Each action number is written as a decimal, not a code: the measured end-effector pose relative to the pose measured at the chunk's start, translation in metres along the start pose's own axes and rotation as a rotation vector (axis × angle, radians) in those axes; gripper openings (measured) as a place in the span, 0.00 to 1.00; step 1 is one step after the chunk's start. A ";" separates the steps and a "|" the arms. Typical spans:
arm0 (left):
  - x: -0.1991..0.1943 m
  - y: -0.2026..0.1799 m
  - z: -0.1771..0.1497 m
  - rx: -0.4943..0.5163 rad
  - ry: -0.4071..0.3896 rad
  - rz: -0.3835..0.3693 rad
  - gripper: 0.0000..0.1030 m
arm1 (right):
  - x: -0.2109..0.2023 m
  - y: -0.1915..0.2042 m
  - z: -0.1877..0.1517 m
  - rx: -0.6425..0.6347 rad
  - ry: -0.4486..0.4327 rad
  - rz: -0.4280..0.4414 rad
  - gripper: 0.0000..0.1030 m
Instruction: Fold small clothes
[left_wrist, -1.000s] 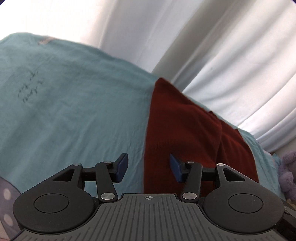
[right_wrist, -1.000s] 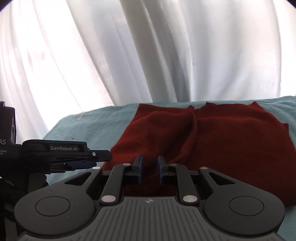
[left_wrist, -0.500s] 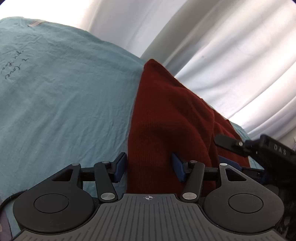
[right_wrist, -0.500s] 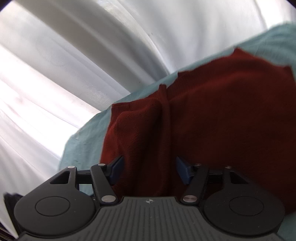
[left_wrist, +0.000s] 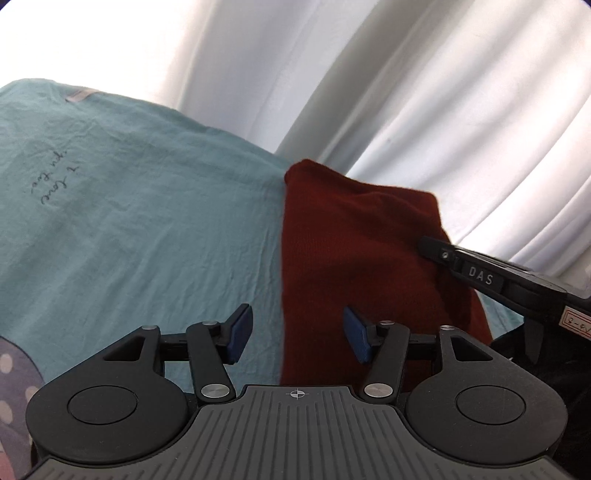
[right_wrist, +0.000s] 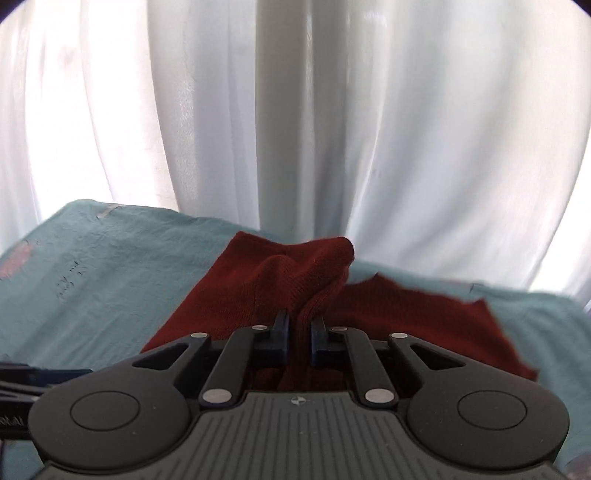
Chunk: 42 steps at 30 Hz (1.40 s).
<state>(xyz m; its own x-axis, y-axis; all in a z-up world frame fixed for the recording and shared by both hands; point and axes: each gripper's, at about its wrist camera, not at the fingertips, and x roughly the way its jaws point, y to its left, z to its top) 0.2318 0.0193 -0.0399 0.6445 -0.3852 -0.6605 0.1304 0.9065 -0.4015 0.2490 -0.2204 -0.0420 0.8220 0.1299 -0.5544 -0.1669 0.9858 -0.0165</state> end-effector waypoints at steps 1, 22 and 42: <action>-0.003 -0.002 0.000 0.010 -0.007 -0.005 0.59 | -0.006 -0.001 0.003 -0.035 -0.024 -0.038 0.09; 0.022 -0.045 -0.040 0.180 0.182 -0.127 0.65 | 0.023 -0.126 -0.040 0.500 0.167 0.104 0.47; 0.035 -0.078 -0.051 0.225 0.168 -0.008 0.70 | -0.007 -0.127 -0.042 0.150 0.086 -0.376 0.21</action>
<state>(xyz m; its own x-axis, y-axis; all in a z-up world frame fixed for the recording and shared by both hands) 0.2058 -0.0737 -0.0637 0.5114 -0.3991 -0.7610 0.3112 0.9115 -0.2690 0.2415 -0.3507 -0.0709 0.7609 -0.2455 -0.6006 0.2226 0.9682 -0.1138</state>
